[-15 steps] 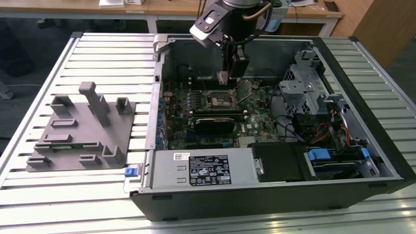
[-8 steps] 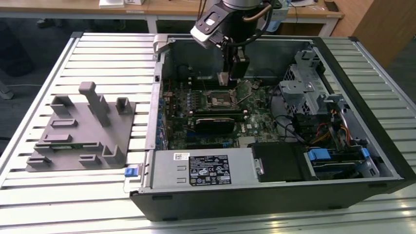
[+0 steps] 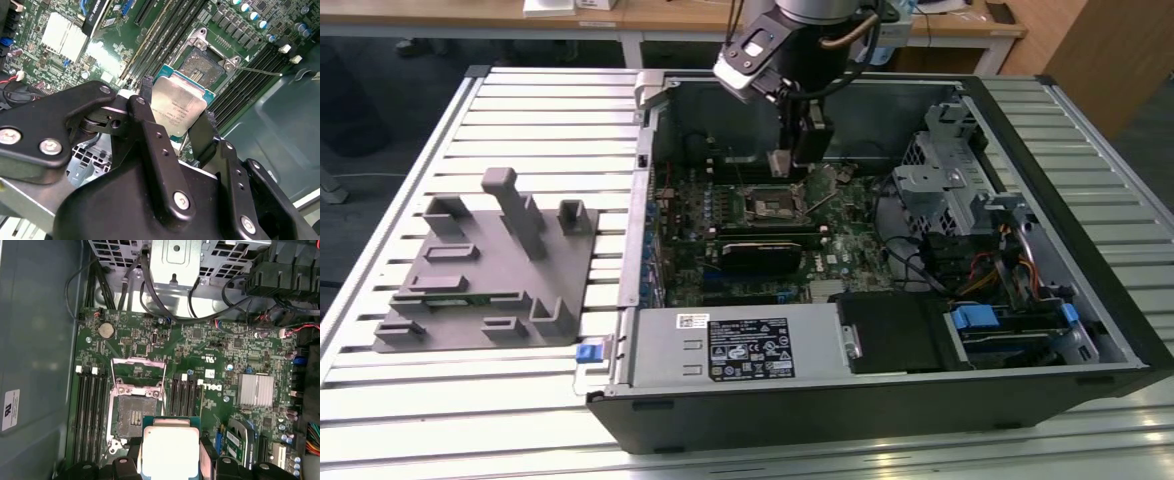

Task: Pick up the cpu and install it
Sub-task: 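Place the cpu into insertion slot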

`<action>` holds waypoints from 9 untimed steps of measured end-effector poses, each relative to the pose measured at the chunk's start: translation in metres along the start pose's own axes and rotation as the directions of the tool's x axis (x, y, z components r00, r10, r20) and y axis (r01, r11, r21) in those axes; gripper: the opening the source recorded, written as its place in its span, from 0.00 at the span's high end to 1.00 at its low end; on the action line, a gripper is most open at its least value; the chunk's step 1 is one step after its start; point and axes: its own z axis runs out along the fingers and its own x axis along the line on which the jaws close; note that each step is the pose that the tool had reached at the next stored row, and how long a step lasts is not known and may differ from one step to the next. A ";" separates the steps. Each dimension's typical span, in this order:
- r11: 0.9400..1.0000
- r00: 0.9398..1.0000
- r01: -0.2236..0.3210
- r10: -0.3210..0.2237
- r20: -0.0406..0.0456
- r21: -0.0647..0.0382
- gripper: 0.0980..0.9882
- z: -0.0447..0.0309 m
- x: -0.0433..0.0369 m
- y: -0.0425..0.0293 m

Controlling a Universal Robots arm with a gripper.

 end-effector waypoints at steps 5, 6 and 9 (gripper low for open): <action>1.000 1.000 0.000 0.000 0.000 0.000 0.50 0.0032 0.0002 0.0067; 1.000 1.000 0.000 0.000 0.000 0.000 0.50 0.0041 0.0003 0.0083; 1.000 1.000 -0.002 0.002 0.000 0.000 0.50 0.0077 0.0016 0.0107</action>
